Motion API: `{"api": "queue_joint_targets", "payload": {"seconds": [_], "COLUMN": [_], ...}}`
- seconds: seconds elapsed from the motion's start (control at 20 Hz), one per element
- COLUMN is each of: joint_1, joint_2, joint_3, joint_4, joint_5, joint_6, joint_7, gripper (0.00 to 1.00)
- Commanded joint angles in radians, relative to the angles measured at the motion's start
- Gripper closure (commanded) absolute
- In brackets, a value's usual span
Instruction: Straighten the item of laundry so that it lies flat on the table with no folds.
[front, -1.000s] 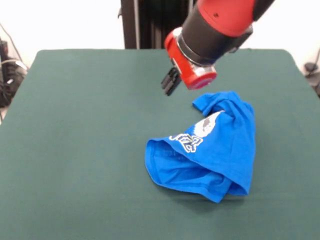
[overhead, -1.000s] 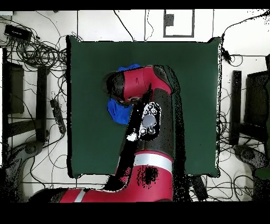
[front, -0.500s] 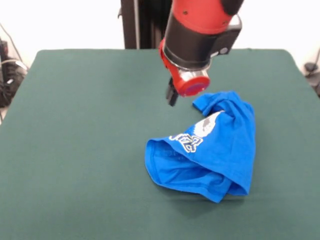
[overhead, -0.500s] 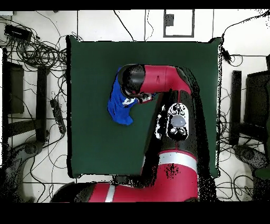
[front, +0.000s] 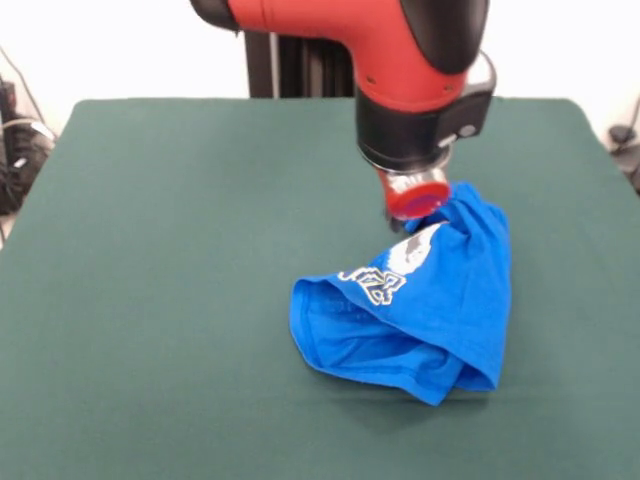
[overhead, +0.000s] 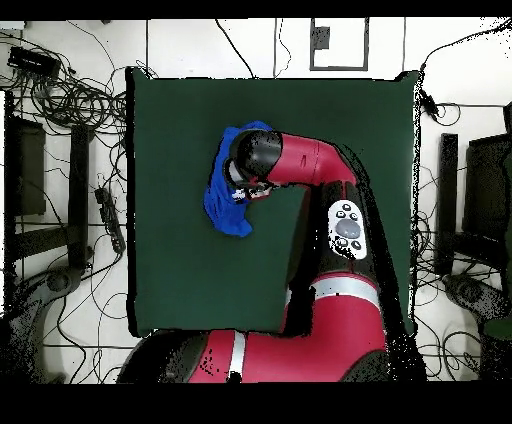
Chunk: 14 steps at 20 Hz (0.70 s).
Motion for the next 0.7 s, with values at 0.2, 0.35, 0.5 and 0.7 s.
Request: {"api": "queue_joint_targets", "payload": {"seconds": [0.2, 0.35, 0.5, 0.7], "joint_1": [0.020, 0.032, 0.050, 0.064], "joint_2": [0.094, 0.098, 0.100, 0.084], "joint_3": [0.179, 0.176, 0.167, 0.178], "joint_4": [0.113, 0.104, 0.086, 0.097], "joint_5": [0.081, 0.074, 0.073, 0.104], "joint_6": [0.011, 0.032, 0.070, 0.108], "joint_7": [-0.039, -0.026, -0.002, 0.027], "gripper": [1.00, 1.00, 1.00, 1.00]}}
